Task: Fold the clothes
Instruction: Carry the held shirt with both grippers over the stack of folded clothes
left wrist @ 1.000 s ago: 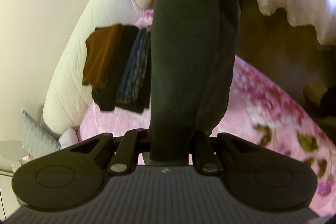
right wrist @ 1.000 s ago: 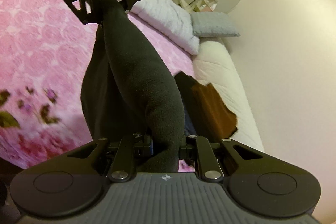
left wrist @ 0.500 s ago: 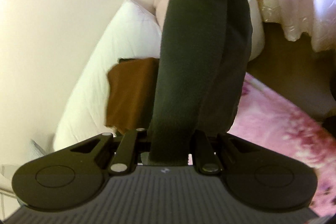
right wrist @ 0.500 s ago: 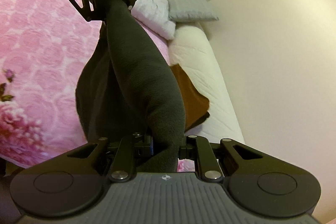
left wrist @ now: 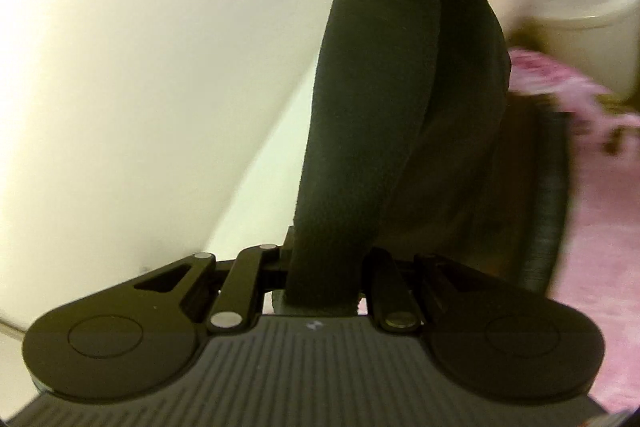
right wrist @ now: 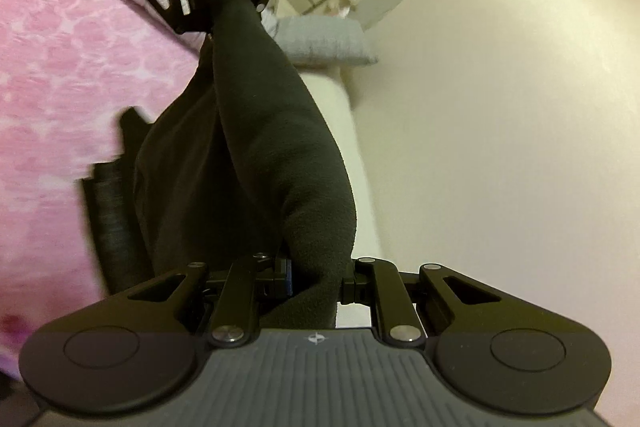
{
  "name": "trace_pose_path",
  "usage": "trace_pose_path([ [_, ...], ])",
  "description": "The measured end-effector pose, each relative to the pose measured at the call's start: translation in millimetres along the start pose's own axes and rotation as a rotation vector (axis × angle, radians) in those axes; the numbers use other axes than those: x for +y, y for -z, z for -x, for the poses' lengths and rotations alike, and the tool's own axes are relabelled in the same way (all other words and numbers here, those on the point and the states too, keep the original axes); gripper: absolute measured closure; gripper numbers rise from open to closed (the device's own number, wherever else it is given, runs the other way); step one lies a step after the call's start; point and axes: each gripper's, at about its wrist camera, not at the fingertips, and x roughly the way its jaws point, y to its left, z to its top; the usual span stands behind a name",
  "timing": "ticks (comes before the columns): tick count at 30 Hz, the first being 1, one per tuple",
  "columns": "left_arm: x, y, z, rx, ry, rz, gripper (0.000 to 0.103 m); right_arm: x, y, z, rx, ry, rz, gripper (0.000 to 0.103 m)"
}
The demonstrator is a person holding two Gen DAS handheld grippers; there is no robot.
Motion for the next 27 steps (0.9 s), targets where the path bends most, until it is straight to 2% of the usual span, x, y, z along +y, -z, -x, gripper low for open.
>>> trace_pose_path([
  [2, 19.0, -5.0, -28.1, 0.015, -0.067, 0.018, 0.091, -27.3, -0.5, -38.3, -0.050, 0.034, 0.034, 0.088],
  [4, 20.2, -3.5, -53.5, 0.035, -0.090, 0.042, 0.091, -48.7, 1.3, -69.8, -0.099, 0.087, 0.054, 0.088],
  [5, 13.9, -0.6, -67.7, 0.051, -0.081, 0.053, 0.091, -56.3, 3.5, -84.5, -0.124, 0.110, 0.058, 0.087],
  [7, -16.6, 10.7, -96.6, 0.094, -0.011, 0.061, 0.091, -54.6, 12.8, -109.6, -0.159, 0.121, 0.051, 0.087],
  [8, -40.5, 18.4, -111.3, 0.122, 0.039, 0.059, 0.091, -46.4, 20.4, -122.7, -0.162, 0.096, 0.041, 0.086],
  [10, -98.5, 35.3, -137.8, 0.185, 0.158, 0.048, 0.090, -15.1, 40.7, -148.8, -0.135, -0.006, 0.037, 0.086],
  [11, -122.4, 41.6, -144.6, 0.204, 0.192, 0.041, 0.088, 2.4, 51.9, -159.8, -0.120, -0.057, 0.042, 0.086],
  [13, -161.2, 50.8, -151.5, 0.223, 0.214, 0.022, 0.088, 41.8, 75.0, -179.2, -0.079, -0.179, 0.063, 0.086],
  [14, -168.7, 53.6, -151.3, 0.224, 0.211, 0.032, 0.088, 59.4, 85.1, -186.7, -0.057, -0.233, 0.075, 0.084],
  [17, -164.5, 57.9, -142.8, 0.208, 0.176, 0.098, 0.082, 83.7, 102.5, -189.3, -0.043, -0.275, 0.114, 0.076],
  [20, -157.2, 63.4, -136.6, 0.193, 0.167, 0.077, 0.081, 77.6, 108.2, -182.4, -0.021, -0.261, 0.088, 0.066],
  [22, -152.1, 68.6, -135.3, 0.187, 0.166, 0.069, 0.080, 72.8, 112.3, -180.5, -0.002, -0.244, 0.091, 0.067],
  [25, -148.2, 74.6, -133.3, 0.171, 0.165, 0.055, 0.081, 72.0, 116.2, -177.7, 0.023, -0.240, 0.135, 0.075],
  [26, -147.8, 75.1, -131.8, 0.161, 0.160, 0.043, 0.083, 74.8, 115.3, -175.8, 0.028, -0.238, 0.144, 0.086],
  [27, -150.3, 76.4, -128.9, 0.156, 0.156, 0.035, 0.084, 79.0, 112.6, -173.0, 0.031, -0.235, 0.141, 0.091],
])
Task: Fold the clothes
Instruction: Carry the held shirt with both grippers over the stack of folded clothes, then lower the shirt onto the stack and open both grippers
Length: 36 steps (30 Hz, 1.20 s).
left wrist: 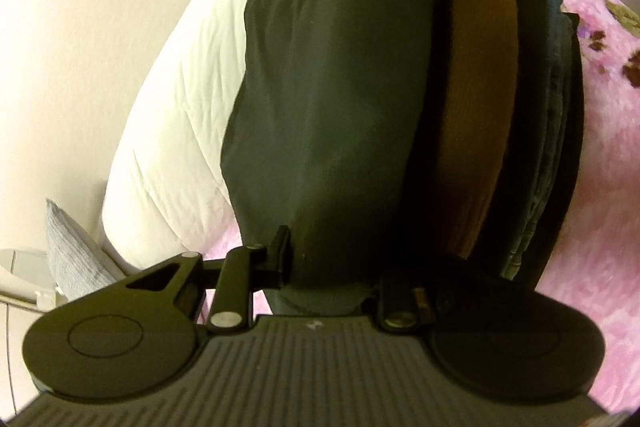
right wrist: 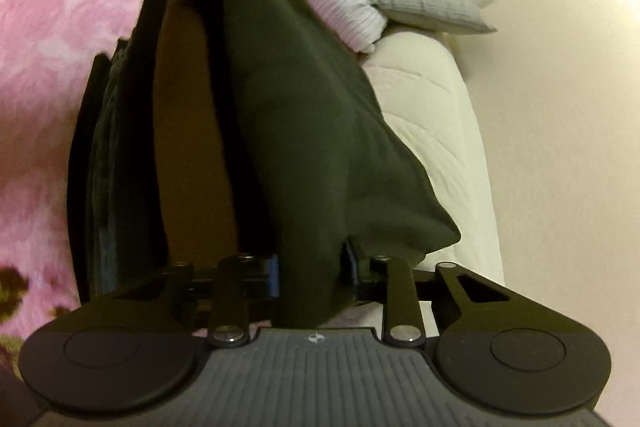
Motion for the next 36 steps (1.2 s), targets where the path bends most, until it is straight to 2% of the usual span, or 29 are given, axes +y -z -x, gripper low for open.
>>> trace_pose_path([
  [4, -12.2, 13.4, 0.1, 0.015, 0.018, -0.002, 0.084, -6.5, -10.0, 17.4, 0.013, 0.043, -0.100, 0.095],
  [6, -19.4, 19.6, -1.2, 0.018, 0.021, -0.025, 0.084, 3.9, -13.1, 20.9, 0.025, 0.031, -0.110, 0.095],
  [9, -12.1, 21.2, 13.8, 0.006, -0.038, -0.010, 0.087, 24.3, -8.0, 14.3, 0.043, -0.006, -0.063, 0.095],
  [11, -2.9, 20.6, 28.7, -0.010, -0.089, 0.026, 0.088, 14.9, -10.1, 23.1, 0.027, 0.017, -0.092, 0.096],
  [13, -6.5, 21.8, 28.5, 0.004, -0.073, 0.034, 0.088, 3.1, -11.5, 35.2, 0.009, 0.051, -0.124, 0.095],
  [16, -26.8, 20.0, 6.7, 0.037, -0.021, -0.021, 0.081, 11.7, -9.6, 36.9, 0.017, 0.036, -0.110, 0.095],
  [18, -35.5, 19.4, -3.2, 0.051, -0.001, -0.039, 0.080, 30.6, -7.4, 22.5, 0.050, -0.003, -0.045, 0.094],
  [20, -29.9, 22.1, 2.6, 0.047, -0.012, 0.000, 0.076, 41.7, -7.1, 15.1, 0.065, -0.021, 0.001, 0.092],
  [22, -23.7, 27.9, 10.9, 0.054, -0.017, 0.028, 0.071, 34.4, -8.9, 17.5, 0.071, -0.023, -0.025, 0.091],
  [23, -21.8, 32.7, 14.8, 0.070, -0.016, 0.040, 0.066, 29.1, -10.2, 17.7, 0.072, -0.021, -0.041, 0.090],
  [25, -19.1, 46.0, 20.2, 0.117, -0.014, 0.089, 0.065, 21.9, -10.7, 17.9, 0.078, -0.017, -0.050, 0.085],
  [27, -17.0, 65.1, 24.7, 0.201, -0.015, 0.166, 0.065, 21.8, -7.3, 22.4, 0.094, -0.022, -0.055, 0.081],
  [29, -11.3, 85.7, 34.8, 0.291, -0.020, 0.321, 0.065, 23.9, -4.8, 24.0, 0.106, -0.034, -0.074, 0.078],
  [31, -6.1, 103.4, 54.0, 0.356, -0.025, 0.551, 0.063, 23.6, -3.6, 28.0, 0.125, -0.051, -0.110, 0.071],
  [33, -3.1, 116.7, 75.4, 0.411, -0.031, 0.790, 0.055, 21.6, -2.4, 35.0, 0.149, -0.069, -0.171, 0.066],
  [35, -11.8, 130.2, 109.6, 0.434, -0.037, 1.028, 0.041, 18.3, -0.9, 41.1, 0.183, -0.098, -0.266, 0.053],
  [36, -9.6, 130.5, 119.0, 0.435, -0.035, 1.118, 0.039, 15.2, -0.3, 43.6, 0.198, -0.114, -0.333, 0.050],
])
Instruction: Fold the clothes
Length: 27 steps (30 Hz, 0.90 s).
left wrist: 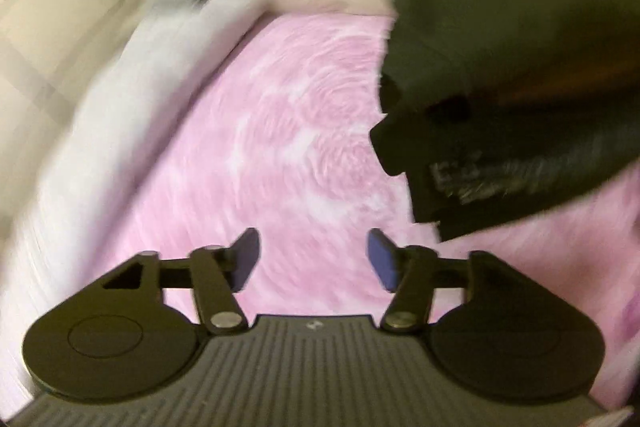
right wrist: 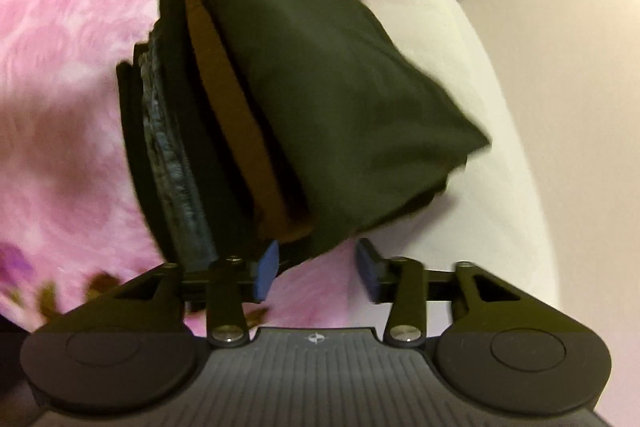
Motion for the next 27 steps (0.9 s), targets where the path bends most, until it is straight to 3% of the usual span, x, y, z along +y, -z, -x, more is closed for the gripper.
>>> trace_pose_path([
  [3, 4.1, 10.1, 12.9, 0.013, 0.036, 0.179, 0.031, -14.1, -0.5, 8.0, 0.023, -0.079, -0.221, 0.041],
  [5, 2.9, 7.8, 30.2, 0.008, 0.042, 0.231, 0.017, -25.9, -3.7, 11.4, 0.024, -0.126, -0.359, 0.027],
  [7, -0.7, 1.7, 36.9, 0.002, 0.053, 0.255, 0.013, -33.8, -8.0, 10.3, 0.026, -0.151, -0.488, 0.017],
  [11, -14.0, 1.7, 50.8, -0.012, 0.060, 0.272, 0.001, -52.0, -7.6, 11.2, 0.059, -0.206, -0.715, 0.015],
  [13, -18.7, 3.2, 55.3, -0.031, 0.079, 0.274, 0.001, -52.5, -7.1, 7.5, 0.093, -0.242, -0.805, 0.015],
  [18, -25.2, 9.1, 62.0, -0.069, 0.144, 0.268, 0.001, -45.5, -3.4, 15.8, 0.142, -0.266, -0.916, 0.015],
  [27, -17.5, 16.5, 96.0, -0.116, 0.365, 0.183, 0.001, -15.9, -6.0, 91.2, 0.084, -0.142, -0.979, 0.015],
])
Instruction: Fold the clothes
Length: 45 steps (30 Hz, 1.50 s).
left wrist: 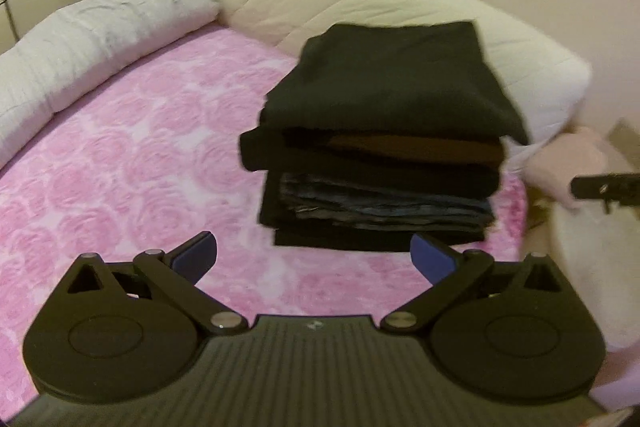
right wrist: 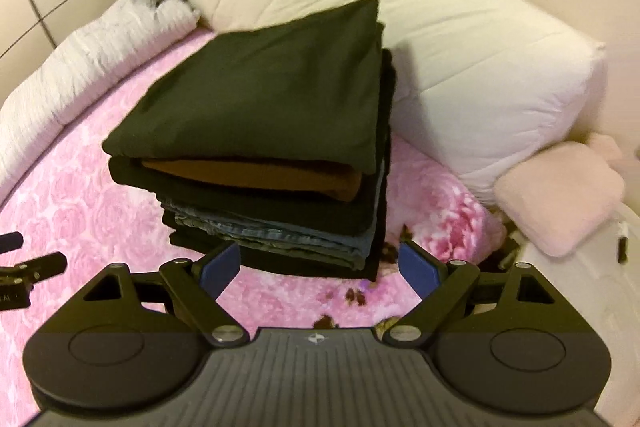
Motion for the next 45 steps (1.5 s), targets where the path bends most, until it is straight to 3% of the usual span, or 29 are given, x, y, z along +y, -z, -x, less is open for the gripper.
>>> trace_pose_path([
  [9, -13.7, 23.9, 57.5, 0.058, 0.079, 0.010, 0.001, 43.3, 54.8, 60.2, -0.078, 0.056, -0.071, 0.015],
  [16, -23.0, 35.2, 90.5, 0.024, 0.044, 0.006, 0.001, 60.4, 83.8, 84.9, -0.083, 0.057, -0.088, 0.015],
  [23, -30.0, 28.6, 98.5, -0.023, -0.015, -0.009, 0.001, 61.1, 87.2, 104.1, -0.109, 0.086, -0.057, 0.015],
  [45, -35.7, 35.5, 93.9, 0.004, -0.007, -0.054, 0.001, 78.2, 92.3, 111.1, -0.091, 0.066, -0.051, 0.015],
])
